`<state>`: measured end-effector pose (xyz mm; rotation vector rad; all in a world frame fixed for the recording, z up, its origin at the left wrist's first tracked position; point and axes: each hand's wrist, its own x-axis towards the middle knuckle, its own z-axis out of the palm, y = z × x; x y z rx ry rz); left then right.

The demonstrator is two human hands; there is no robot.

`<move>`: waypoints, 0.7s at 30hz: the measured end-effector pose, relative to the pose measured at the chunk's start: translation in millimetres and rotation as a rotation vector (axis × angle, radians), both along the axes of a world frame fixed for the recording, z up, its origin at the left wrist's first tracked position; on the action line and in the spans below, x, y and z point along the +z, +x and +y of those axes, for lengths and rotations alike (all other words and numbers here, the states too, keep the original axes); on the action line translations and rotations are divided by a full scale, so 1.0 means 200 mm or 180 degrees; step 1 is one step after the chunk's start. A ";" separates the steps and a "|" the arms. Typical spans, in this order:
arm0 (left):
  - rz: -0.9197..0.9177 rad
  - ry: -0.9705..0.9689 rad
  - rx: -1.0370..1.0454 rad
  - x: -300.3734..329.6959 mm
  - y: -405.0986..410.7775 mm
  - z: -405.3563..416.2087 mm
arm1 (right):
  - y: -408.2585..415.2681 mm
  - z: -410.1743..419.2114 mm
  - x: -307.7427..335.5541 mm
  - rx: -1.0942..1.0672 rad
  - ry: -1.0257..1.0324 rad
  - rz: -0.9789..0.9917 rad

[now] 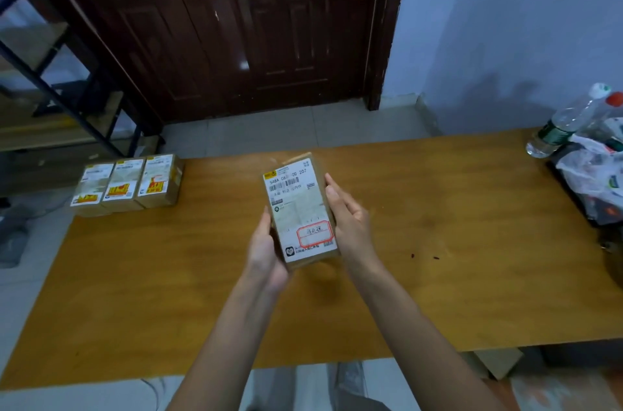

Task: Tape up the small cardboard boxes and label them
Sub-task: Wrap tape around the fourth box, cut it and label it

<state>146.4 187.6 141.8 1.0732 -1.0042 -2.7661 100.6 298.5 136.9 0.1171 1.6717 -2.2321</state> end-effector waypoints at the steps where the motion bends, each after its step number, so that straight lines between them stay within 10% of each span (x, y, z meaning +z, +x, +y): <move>1: 0.0001 0.0056 -0.0040 0.01 0.02 -0.03 | 0.02 -0.03 0.01 -0.0061 -0.0126 -0.0085; 21: 0.0220 -0.1603 -0.1048 0.08 0.60 -1.05 | 0.56 -0.79 0.11 0.0277 0.0467 -0.0009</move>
